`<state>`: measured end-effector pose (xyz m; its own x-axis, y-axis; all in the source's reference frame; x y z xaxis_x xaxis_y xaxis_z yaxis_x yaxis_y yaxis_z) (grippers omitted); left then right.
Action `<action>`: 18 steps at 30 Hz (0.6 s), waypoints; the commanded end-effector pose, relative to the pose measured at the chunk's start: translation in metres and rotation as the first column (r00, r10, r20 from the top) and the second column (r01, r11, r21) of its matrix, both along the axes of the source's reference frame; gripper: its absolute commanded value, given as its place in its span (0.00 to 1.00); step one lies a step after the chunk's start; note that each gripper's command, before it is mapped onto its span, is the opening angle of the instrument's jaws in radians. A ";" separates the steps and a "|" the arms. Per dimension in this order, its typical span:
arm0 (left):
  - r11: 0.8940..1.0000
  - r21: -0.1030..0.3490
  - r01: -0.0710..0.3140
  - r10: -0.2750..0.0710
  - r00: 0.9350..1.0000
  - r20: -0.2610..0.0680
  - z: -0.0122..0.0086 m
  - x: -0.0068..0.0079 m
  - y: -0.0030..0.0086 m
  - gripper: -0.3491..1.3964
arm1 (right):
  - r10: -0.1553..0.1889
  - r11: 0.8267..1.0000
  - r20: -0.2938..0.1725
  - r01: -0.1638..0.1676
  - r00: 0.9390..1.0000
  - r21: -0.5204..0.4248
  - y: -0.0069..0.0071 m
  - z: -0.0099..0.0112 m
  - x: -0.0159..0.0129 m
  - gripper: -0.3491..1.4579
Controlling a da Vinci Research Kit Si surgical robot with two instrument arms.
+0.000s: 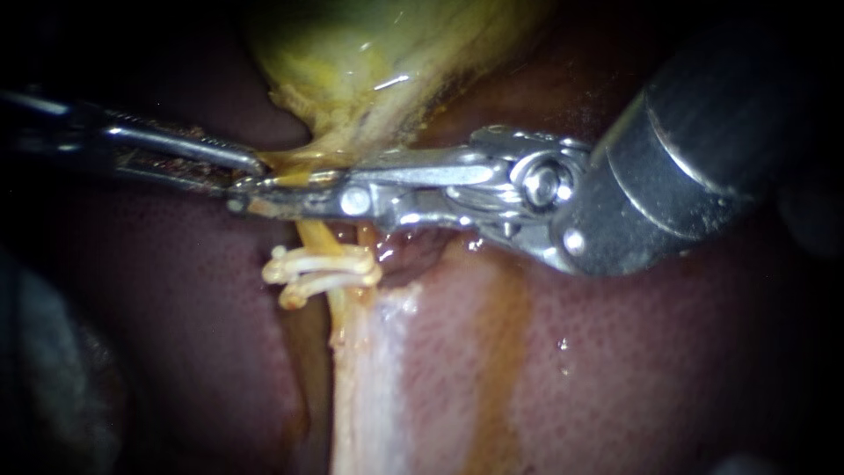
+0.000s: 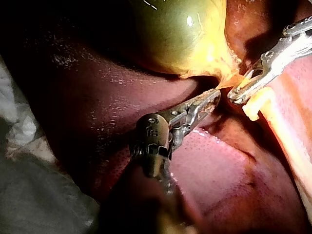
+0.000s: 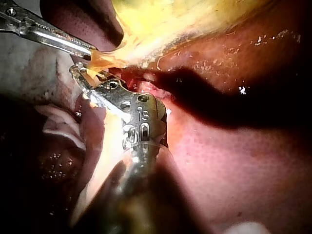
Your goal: Going back third clip left tube
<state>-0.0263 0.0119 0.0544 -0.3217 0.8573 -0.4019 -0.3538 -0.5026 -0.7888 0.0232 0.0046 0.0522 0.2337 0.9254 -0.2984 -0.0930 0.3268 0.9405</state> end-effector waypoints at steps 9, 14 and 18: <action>1.000 0.000 0.000 0.000 1.000 0.000 0.0000 0.0000 0.0000 0.00 | -0.008 1.000 -0.007 0.008 1.000 0.001 -0.0002 0.0002 0.0000 0.00; 1.000 0.000 0.000 0.000 1.000 0.000 0.0000 0.0000 0.0000 0.00 | -0.010 1.000 -0.039 0.011 0.999 0.009 -0.0002 0.0004 -0.0001 0.00; 1.000 0.000 0.000 0.000 1.000 0.000 0.0000 -0.0001 0.0000 0.00 | -0.046 0.999 -0.081 0.047 0.996 0.003 -0.0001 0.0010 0.0001 0.24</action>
